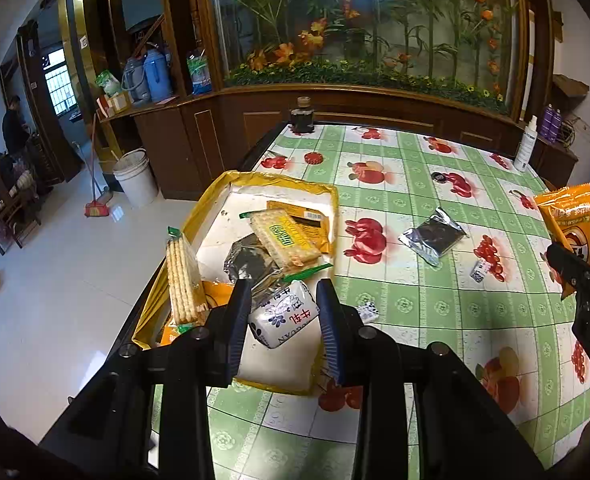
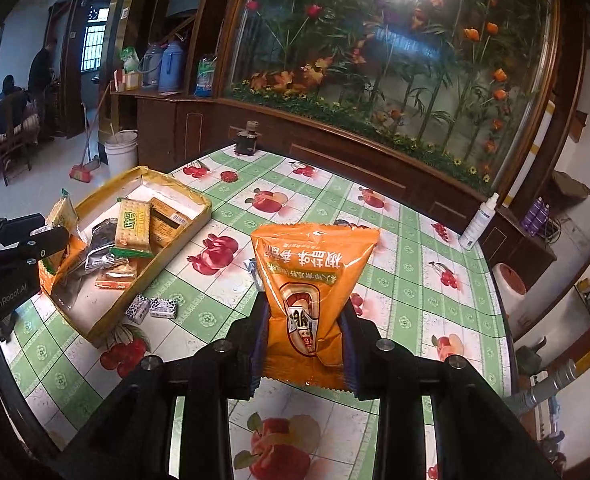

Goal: Organize snacks
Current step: 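Carry both held snacks over the yellow tray and open both tools, then withdraw both tools from the tray toward the silver foil pack, then grasp silver foil pack with left tool while right tool grasps white cracker pack, then lift both held packs and carry them over the yellow tray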

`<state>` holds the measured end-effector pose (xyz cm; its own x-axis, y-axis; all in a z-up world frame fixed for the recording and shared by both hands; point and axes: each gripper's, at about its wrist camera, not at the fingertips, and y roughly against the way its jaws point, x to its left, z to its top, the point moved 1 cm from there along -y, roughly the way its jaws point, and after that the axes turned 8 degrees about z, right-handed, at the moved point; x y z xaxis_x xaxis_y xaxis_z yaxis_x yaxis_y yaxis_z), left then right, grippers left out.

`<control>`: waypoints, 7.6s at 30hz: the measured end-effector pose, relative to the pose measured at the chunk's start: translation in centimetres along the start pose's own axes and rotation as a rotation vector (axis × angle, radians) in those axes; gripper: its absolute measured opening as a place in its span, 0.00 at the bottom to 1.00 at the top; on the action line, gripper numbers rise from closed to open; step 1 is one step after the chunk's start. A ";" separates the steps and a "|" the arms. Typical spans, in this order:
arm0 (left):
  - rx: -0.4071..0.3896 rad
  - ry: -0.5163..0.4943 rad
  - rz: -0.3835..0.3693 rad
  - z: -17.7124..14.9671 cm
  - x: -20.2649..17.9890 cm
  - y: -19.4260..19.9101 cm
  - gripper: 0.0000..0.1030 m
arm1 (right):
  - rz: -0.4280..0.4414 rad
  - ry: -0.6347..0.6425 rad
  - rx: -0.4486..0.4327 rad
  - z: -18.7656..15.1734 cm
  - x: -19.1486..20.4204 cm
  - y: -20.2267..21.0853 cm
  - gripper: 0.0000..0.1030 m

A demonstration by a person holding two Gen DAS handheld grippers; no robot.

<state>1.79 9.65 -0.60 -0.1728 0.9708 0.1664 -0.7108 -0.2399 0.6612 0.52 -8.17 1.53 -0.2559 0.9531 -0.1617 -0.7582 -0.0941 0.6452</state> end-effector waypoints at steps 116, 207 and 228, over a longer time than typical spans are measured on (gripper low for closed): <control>0.129 -0.150 -0.278 -2.8 -9.7 -1.6 0.74 | 0.140 -0.437 0.040 -8.5 -11.9 -2.6 0.83; 0.052 -0.173 -0.088 2.8 -15.0 -6.5 0.53 | 0.248 -0.422 0.080 -7.2 -13.1 -7.2 0.34; -0.047 0.006 -0.005 1.0 -5.4 0.6 0.53 | 0.387 -0.369 -0.008 -4.4 -6.7 -1.7 0.33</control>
<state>2.96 4.23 -0.41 -0.1728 0.9721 0.1585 -0.7427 -0.2343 0.6273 0.87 -15.65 -1.80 -0.2905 0.8861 0.3612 -0.6551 -0.4593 0.5999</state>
